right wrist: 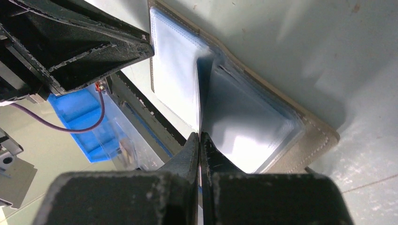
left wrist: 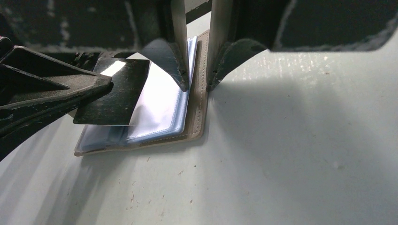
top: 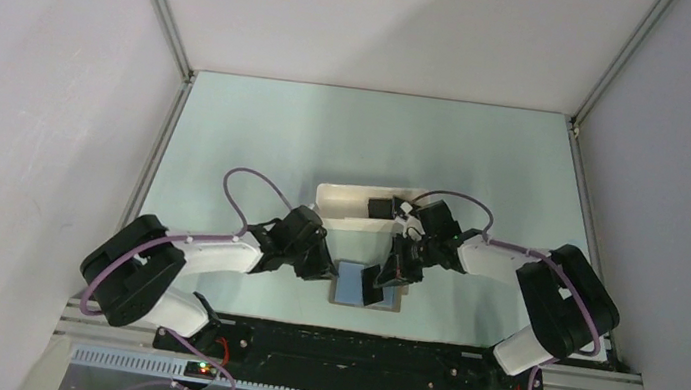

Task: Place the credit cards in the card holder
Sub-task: Insert the credit card into the card holder.

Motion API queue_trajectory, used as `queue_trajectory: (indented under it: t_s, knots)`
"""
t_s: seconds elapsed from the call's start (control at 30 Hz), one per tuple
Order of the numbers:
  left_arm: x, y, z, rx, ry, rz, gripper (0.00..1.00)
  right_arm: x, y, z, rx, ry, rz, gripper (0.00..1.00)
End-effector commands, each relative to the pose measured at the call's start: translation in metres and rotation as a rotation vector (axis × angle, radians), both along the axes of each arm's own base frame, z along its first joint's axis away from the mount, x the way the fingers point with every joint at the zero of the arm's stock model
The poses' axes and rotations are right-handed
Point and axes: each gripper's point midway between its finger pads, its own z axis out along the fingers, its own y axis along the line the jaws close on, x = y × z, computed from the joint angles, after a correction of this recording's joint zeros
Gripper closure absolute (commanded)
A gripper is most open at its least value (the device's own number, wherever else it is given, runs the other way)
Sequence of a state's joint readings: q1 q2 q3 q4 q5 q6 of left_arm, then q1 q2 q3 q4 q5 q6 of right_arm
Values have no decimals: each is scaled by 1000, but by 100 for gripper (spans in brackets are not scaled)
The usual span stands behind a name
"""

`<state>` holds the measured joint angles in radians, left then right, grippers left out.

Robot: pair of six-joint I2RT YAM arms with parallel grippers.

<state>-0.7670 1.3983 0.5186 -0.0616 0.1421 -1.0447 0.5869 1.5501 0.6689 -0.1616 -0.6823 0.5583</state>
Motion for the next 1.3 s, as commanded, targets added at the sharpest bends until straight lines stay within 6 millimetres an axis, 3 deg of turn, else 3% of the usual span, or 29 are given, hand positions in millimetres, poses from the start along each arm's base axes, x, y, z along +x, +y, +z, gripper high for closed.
queue_trajectory:
  t_s: [0.0,0.83,1.27]
  knots:
    - [-9,11,-16,85,21,-39,73,9,9,0,22,-37,33,100]
    - [-11,10,-16,83,25,-44,75,30,3,-10,-45,-245,-91,100]
    - [-12,10,-16,81,28,-34,79,14,24,-15,19,-187,-156,100]
